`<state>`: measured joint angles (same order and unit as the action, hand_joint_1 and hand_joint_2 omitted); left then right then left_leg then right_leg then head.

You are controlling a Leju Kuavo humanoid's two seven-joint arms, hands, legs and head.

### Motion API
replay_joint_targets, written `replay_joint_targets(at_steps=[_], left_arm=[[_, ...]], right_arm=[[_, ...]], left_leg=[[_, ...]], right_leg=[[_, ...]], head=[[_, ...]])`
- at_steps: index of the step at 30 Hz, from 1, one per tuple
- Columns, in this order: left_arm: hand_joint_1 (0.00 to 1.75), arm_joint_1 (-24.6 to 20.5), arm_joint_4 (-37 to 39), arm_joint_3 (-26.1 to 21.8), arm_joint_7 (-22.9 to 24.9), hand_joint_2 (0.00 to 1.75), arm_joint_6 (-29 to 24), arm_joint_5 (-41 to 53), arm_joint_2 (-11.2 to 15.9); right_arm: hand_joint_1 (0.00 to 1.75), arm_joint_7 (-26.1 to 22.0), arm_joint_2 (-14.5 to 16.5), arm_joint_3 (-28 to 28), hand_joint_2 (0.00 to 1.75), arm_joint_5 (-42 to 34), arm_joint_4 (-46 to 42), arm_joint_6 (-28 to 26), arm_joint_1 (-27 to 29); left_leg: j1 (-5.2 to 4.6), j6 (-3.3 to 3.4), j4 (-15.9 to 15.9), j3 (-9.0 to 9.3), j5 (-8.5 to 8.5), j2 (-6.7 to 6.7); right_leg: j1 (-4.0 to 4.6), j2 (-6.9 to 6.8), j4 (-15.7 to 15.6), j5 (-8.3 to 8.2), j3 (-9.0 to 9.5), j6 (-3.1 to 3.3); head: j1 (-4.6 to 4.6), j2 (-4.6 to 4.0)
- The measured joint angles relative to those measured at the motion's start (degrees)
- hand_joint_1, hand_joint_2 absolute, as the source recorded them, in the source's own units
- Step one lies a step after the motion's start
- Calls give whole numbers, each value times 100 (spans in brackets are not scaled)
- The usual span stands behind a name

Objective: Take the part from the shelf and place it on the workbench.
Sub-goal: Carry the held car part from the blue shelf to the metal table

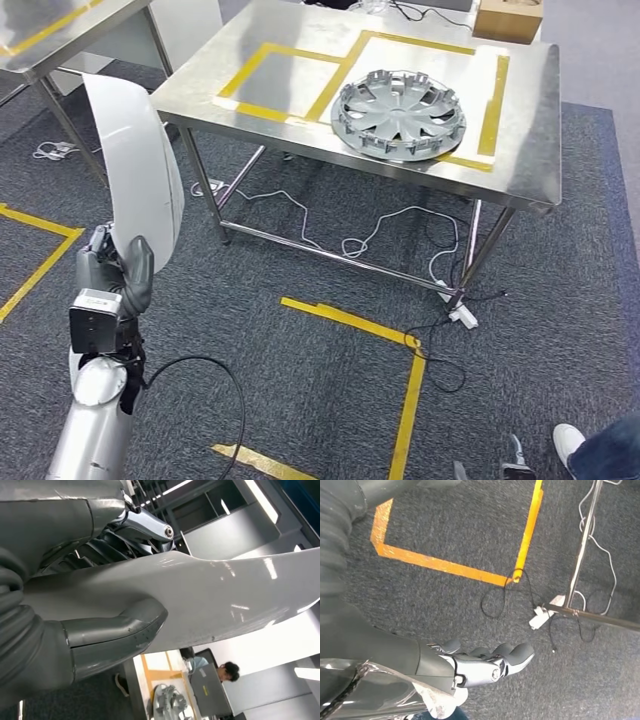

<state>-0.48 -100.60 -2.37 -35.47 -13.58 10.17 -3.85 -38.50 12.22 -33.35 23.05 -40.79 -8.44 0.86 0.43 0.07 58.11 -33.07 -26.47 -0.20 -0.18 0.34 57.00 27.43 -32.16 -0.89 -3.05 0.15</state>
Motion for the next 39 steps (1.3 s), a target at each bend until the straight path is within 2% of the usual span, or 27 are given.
replay_joint_targets(at_steps=[2,3,4,6,7,8,9,11,12,14,16,18,19,21,22,23,24,25,26,28,29,32,33,35,37,38,39], left_arm=[[175,-34,6,10,13,175,0,8,-11],[175,-58,8,17,18,175,1,12,-20],[175,-79,9,27,23,175,0,16,-30],[175,-100,17,49,32,175,-1,25,-43],[175,-101,24,58,34,175,-1,27,-46],[175,-108,33,71,39,175,-2,36,-48],[175,-126,46,92,49,175,-8,46,-50],[175,-203,80,160,75,175,-34,69,-57],[175,-258,101,203,87,175,-54,74,-60],[175,-361,147,278,116,175,-96,78,-68],[175,-433,191,343,139,175,-125,78,-74],[175,-482,223,391,147,175,-146,77,-74],[175,-503,237,409,148,175,-158,77,-71],[175,-529,274,439,149,175,-175,75,-64],[175,-532,299,451,150,175,-180,74,-61],[175,-534,323,460,151,175,-186,72,-56],[175,-541,345,466,153,175,-195,70,-50],[175,-555,362,473,155,175,-204,68,-46],[175,-574,373,482,155,175,-212,67,-43],[175,-617,393,506,155,175,-220,67,-38],[175,-631,402,521,156,175,-221,67,-38],[175,-646,423,555,157,175,-224,66,-33],[175,-653,426,562,157,175,-224,66,-33],[175,-666,433,573,157,175,-225,67,-37],[175,-669,451,579,157,175,-229,67,-37],[175,-670,463,583,157,175,-232,67,-37],[175,-673,475,588,158,175,-237,67,-37]], right_arm=[[0,0,-3,-9,175,-5,-9,14,21],[0,0,-5,-15,175,-5,-15,17,26],[0,0,-9,-24,175,-3,-21,21,28],[0,0,-13,-45,175,4,-24,27,42],[0,0,-15,-54,175,7,-24,31,57],[0,0,-16,-61,175,8,-25,36,74],[0,0,-17,-68,175,7,-26,42,87],[0,0,-28,-83,175,2,-36,58,92],[0,0,-36,-90,175,1,-43,62,84],[0,0,-47,-101,175,4,-57,66,66],[0,0,-51,-115,175,7,-64,69,63],[0,-1,-56,-138,175,15,-77,73,63],[0,-1,-57,-151,175,21,-83,74,61],[0,-1,-57,-166,175,30,-87,81,57],[0,0,-57,-174,175,30,-87,86,58],[0,-1,-57,-180,175,30,-87,91,60],[0,-1,-57,-186,175,31,-88,94,61],[0,0,-57,-192,175,33,-89,94,60],[0,-1,-57,-196,175,36,-90,92,57],[0,0,-57,-205,175,39,-93,88,47],[0,-1,-57,-209,175,40,-95,87,44],[0,-1,-57,-220,175,40,-98,86,43],[0,0,-57,-222,175,40,-102,85,41],[0,0,-57,-225,175,39,-109,84,36],[0,0,-57,-228,175,37,-111,85,41],[0,0,-57,-230,175,35,-111,86,48],[0,-1,-57,-233,175,32,-111,87,53]], left_leg=[[15,80,-14,-5,21,9],[24,121,-28,-4,34,15],[32,153,-39,-5,42,21],[22,184,-37,-22,42,27],[16,187,-36,-27,42,29],[12,189,-35,-28,41,29],[10,189,-33,-26,41,26],[9,181,-28,-15,38,17],[-3,166,-17,-18,33,12],[-17,114,-8,-37,38,9],[-18,50,-12,-48,47,8],[-10,-9,119,-93,-62,8],[-4,-39,340,-182,-202,8],[13,-87,1077,-501,-571,8],[19,-105,1419,-656,-693,8],[22,-115,1602,-739,-713,8],[24,-116,1574,-726,-624,8],[26,-109,1304,-602,-430,8],[27,-93,895,-418,-209,9],[12,-54,212,-108,35,9],[3,-32,61,-48,48,8],[-2,67,-2,-43,32,8],[5,109,-18,-38,43,12],[19,169,-41,-31,56,21],[13,188,-38,-37,51,25],[9,191,-36,-37,49,24],[8,191,-33,-34,47,22]], right_leg=[[-10,-2,45,52,-46,-61],[-14,-5,186,147,-120,-86],[-20,-8,441,295,-250,-106],[-26,-12,1238,651,-635,-133],[-29,-13,1561,750,-799,-139],[-30,-12,1702,746,-875,-140],[-30,-13,1592,624,-828,-131],[-27,-17,830,228,-459,-92],[-20,-19,433,95,-250,-69],[-2,-17,30,15,-37,-32],[0,-6,8,4,-25,7],[-24,-6,-23,-25,-10,69],[-39,-9,-39,-35,0,98],[-40,-12,-39,-30,2,128],[-39,-11,-38,-27,4,131],[-39,-8,-36,-25,7,132],[-39,-3,-33,-22,14,130],[-39,2,-30,-16,27,123],[-39,6,-25,-6,39,110],[-16,10,-5,17,36,66],[-6,10,2,23,23,41],[-7,3,8,39,-7,-47],[-12,0,87,105,-51,-78],[-23,-4,602,400,-311,-124],[-31,-5,1412,728,-712,-150],[-33,-6,1660,773,-847,-156],[-33,-6,1684,702,-877,-155]], head=[[2,0],[11,0],[15,0],[22,0],[19,0],[20,0],[19,0],[21,0],[20,0],[14,0],[9,0],[1,0],[-9,0],[-24,0],[-24,0],[-24,0],[-26,0],[-25,0],[-26,0],[-22,0],[-18,0],[-14,0],[-8,0],[6,0],[11,0],[9,0],[9,0]])
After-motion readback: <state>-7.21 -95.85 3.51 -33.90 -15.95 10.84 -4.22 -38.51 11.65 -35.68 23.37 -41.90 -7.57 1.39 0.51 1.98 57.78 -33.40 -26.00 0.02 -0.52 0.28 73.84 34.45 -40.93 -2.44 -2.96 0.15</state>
